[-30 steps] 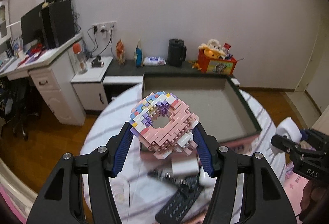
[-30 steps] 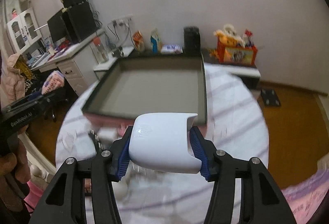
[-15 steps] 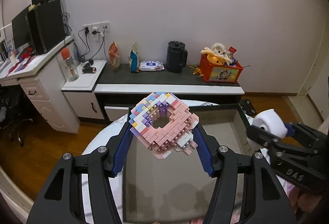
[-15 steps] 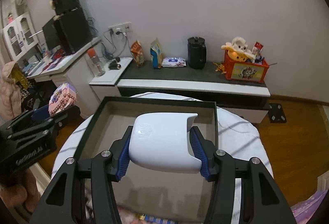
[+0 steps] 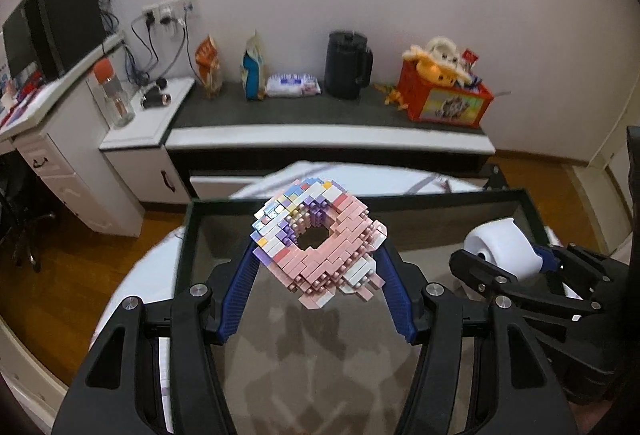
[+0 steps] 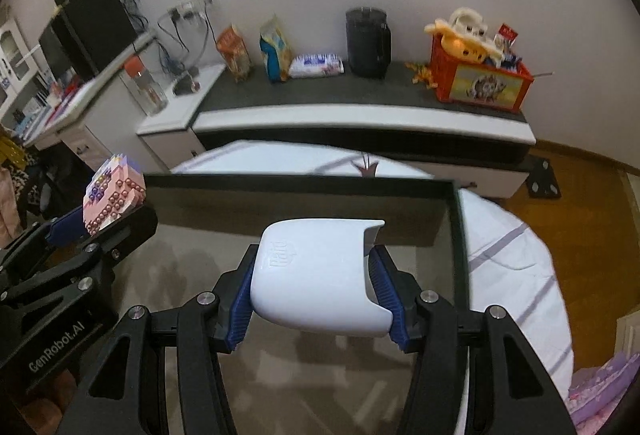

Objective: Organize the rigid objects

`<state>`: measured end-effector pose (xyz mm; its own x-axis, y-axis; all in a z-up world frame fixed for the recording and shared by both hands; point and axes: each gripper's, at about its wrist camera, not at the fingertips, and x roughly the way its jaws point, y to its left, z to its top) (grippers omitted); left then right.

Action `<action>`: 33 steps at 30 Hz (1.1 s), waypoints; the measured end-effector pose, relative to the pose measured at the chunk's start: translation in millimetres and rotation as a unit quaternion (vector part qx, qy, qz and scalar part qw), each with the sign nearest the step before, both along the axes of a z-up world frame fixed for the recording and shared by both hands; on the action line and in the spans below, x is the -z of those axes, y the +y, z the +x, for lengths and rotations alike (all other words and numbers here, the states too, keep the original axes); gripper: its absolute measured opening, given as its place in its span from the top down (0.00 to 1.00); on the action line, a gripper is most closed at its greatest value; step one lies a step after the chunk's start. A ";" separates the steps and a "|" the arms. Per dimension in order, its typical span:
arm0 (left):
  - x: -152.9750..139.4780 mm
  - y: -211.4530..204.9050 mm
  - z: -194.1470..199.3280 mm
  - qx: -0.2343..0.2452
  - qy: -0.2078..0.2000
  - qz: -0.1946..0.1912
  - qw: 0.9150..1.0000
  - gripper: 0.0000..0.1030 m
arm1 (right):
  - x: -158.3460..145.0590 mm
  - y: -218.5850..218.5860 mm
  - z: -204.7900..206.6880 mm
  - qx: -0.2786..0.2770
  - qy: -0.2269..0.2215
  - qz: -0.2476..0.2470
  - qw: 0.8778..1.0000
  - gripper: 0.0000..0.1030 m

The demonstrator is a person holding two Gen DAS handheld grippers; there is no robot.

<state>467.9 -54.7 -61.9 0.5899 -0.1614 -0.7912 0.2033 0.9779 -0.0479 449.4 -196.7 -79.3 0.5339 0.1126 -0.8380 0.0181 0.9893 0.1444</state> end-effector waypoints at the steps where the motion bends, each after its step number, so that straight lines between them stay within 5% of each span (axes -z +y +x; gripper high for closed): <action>1: 4.1 -1.3 1.8 0.000 0.005 0.004 1.000 0.41 | 4.0 0.5 2.8 -0.001 0.001 -0.001 1.000 0.46; 4: 11.3 -1.9 8.4 -0.005 0.022 0.004 1.000 0.39 | 4.1 -0.2 8.1 0.001 0.005 -0.008 1.000 0.46; 9: 6.4 3.4 5.8 -0.020 0.006 0.031 0.999 0.10 | 7.7 0.0 9.0 0.007 0.017 -0.030 0.999 0.41; 12: -1.6 14.5 -1.9 -0.025 0.001 0.022 0.999 0.00 | 2.3 -7.5 2.7 0.024 0.006 -0.024 0.999 0.21; 21: -42.8 42.5 -65.2 -0.032 -0.040 -0.005 0.999 0.00 | -30.6 -0.4 -41.9 0.021 -0.023 -0.015 0.999 0.10; 33: -109.1 82.2 -203.8 -0.016 -0.116 -0.030 0.993 0.00 | -105.6 27.7 -185.0 0.046 -0.126 -0.006 0.991 0.10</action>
